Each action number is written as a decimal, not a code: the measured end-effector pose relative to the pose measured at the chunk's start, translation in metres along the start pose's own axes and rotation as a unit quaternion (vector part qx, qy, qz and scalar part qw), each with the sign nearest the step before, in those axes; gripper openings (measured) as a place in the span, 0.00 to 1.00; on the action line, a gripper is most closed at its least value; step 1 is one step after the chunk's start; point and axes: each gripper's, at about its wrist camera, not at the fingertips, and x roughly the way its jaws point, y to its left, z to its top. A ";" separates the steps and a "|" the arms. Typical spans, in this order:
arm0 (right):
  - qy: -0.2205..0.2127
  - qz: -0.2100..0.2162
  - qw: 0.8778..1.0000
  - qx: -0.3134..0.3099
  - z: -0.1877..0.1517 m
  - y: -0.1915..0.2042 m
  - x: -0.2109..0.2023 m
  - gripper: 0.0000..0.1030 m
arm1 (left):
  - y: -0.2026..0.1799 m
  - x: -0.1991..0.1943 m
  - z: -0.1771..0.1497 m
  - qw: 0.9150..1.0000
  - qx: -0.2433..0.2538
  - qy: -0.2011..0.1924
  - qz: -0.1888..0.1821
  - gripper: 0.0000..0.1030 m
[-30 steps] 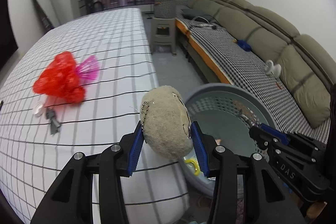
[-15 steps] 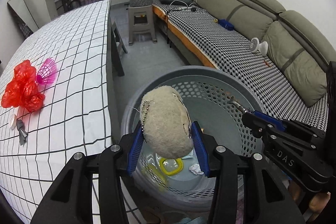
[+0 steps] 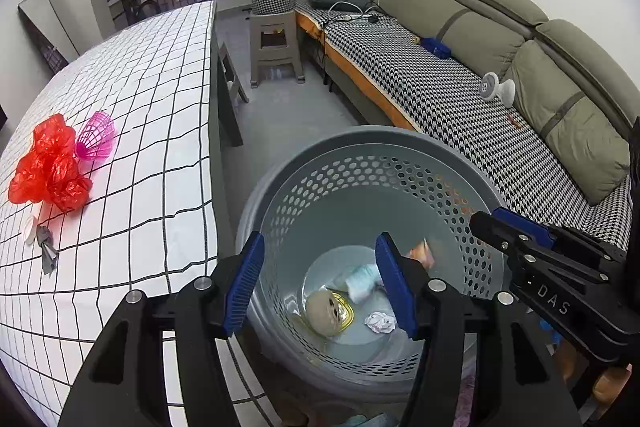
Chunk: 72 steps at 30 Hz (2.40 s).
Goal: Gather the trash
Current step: 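Carry plush sloth and comb over the basket and open both tools, then move both open tools back over the table toward the red bag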
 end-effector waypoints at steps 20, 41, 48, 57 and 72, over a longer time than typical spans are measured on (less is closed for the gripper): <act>-0.019 0.002 1.000 -0.018 -0.010 0.016 -0.019 0.45 | 0.016 -0.030 -0.010 0.999 -0.028 -0.033 0.027 0.87; -0.042 0.063 0.994 -0.074 -0.006 0.090 -0.022 0.65 | 0.110 -0.086 -0.026 0.982 -0.133 -0.103 0.082 0.94; -0.047 0.098 0.985 -0.131 0.005 0.152 -0.012 0.68 | 0.173 -0.101 -0.041 0.967 -0.187 -0.112 0.135 0.94; -0.041 0.134 0.968 -0.207 0.017 0.234 0.017 0.68 | 0.249 -0.106 -0.073 0.939 -0.250 -0.105 0.212 0.94; -0.042 0.125 0.941 -0.313 0.031 0.332 0.069 0.77 | 0.319 -0.079 -0.100 0.911 -0.304 -0.074 0.268 0.94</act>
